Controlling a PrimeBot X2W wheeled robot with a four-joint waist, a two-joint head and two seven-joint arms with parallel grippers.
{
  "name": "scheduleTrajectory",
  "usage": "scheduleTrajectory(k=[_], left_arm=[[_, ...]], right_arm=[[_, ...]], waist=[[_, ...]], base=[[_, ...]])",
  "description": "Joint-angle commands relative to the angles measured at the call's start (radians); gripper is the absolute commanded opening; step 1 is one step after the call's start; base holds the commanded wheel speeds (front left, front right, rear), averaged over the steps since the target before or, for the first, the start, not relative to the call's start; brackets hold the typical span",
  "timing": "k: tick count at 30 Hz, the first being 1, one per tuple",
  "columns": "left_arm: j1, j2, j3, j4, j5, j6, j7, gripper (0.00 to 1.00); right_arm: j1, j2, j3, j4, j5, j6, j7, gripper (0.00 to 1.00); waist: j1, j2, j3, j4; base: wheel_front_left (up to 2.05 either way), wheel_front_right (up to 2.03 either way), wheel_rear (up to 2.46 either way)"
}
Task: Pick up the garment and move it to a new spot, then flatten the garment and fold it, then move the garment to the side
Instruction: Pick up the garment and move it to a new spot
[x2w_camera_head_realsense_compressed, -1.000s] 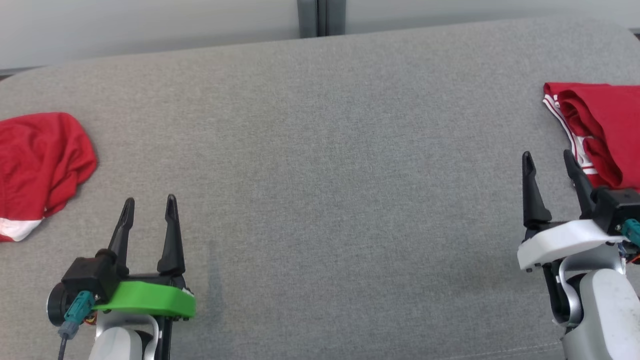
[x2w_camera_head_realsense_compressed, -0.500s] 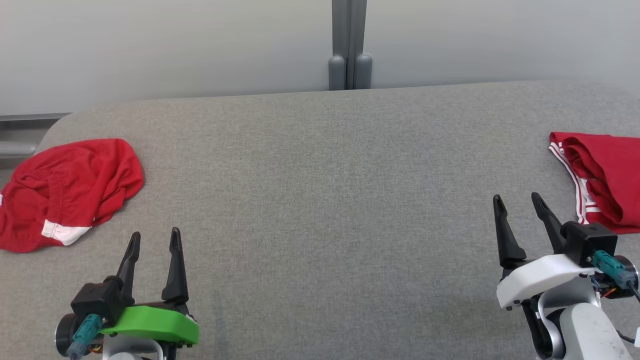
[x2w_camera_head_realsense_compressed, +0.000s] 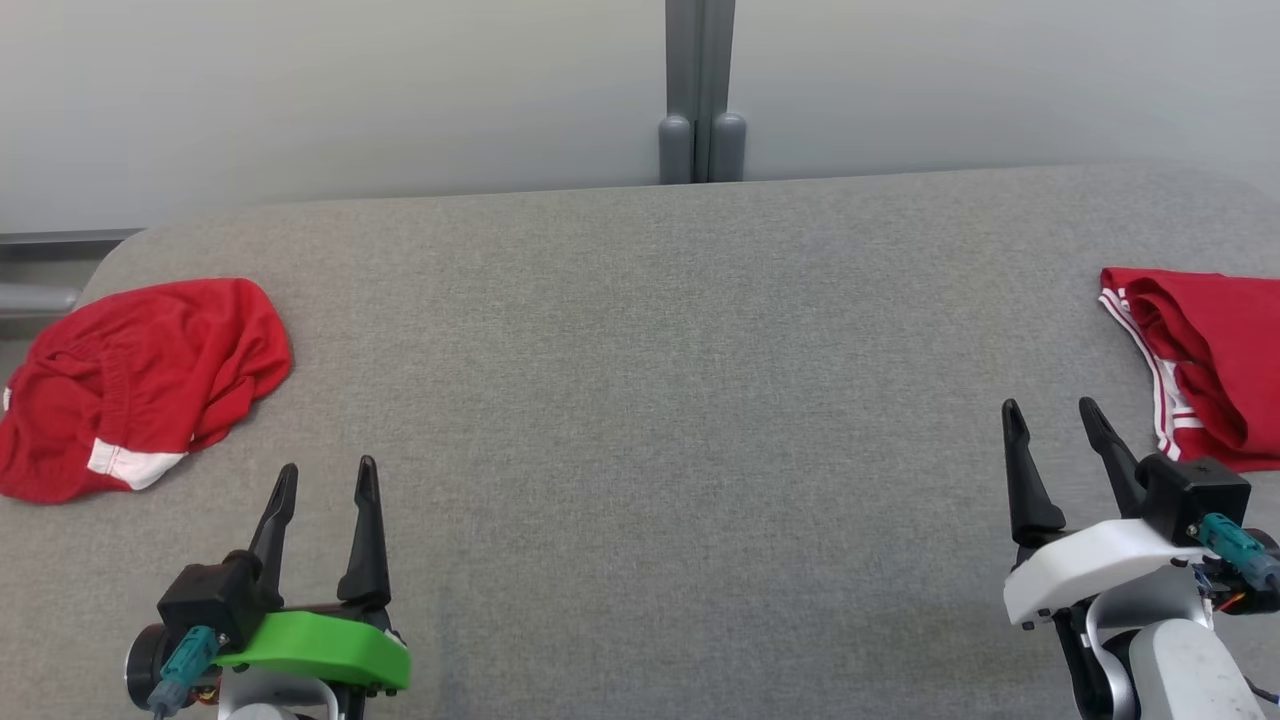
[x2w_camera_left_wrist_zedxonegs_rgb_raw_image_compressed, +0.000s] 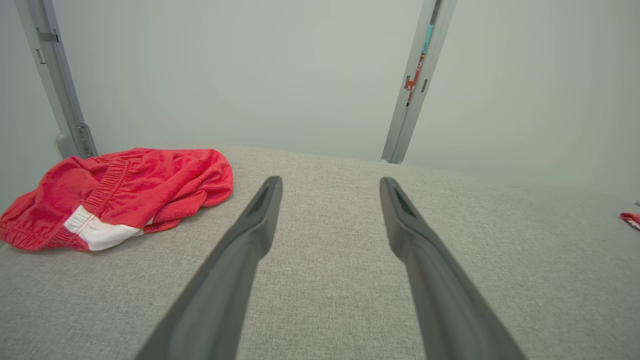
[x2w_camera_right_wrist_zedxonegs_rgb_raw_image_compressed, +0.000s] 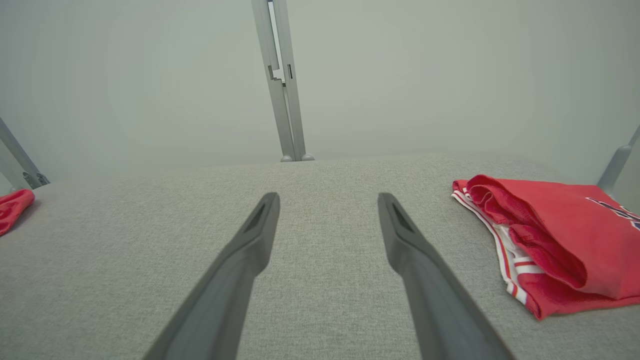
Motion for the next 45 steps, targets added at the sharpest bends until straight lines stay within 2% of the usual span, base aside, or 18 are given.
scheduleTrajectory(k=[1,8,21,27,35,45], left_arm=[[-0.008,0.002,0.003,0.000,-0.006,-0.002,0.000,1.00],[-0.015,0.003,0.014,-0.006,0.001,-0.002,0.000,1.00],[-0.002,0.007,0.035,-0.010,0.013,-0.002,0.000,1.00],[0.005,0.007,0.044,-0.013,0.011,-0.002,0.000,1.00],[0.016,0.002,0.051,-0.015,0.005,-0.002,0.000,1.00],[-0.026,-0.001,0.060,0.006,-0.005,-0.002,0.000,1.00]], right_arm=[[0.015,0.000,0.000,-0.006,-0.006,-0.002,0.002,1.00],[0.022,0.004,0.021,-0.002,0.004,-0.002,0.002,1.00],[0.000,0.014,0.060,0.015,0.019,-0.002,-0.013,1.00],[-0.012,0.012,0.093,0.027,0.016,-0.002,-0.011,1.00],[-0.017,0.008,0.098,0.034,0.023,-0.002,-0.012,1.00],[-0.028,0.001,0.112,0.016,0.014,-0.002,0.003,1.00]], waist=[[0.0001,-0.0001,0.001,0.019],[0.0001,-0.0001,0.009,0.108],[0.0001,-0.0001,0.024,0.346],[0.0001,-0.0001,0.028,0.415],[0.0001,-0.0001,0.035,0.454],[0.0001,-0.0001,0.065,0.440]], base=[[0.00,0.00,0.00],[0.00,0.00,0.00],[0.00,0.00,0.00],[0.00,0.00,0.00],[0.00,0.00,0.00],[0.00,0.00,0.00]])
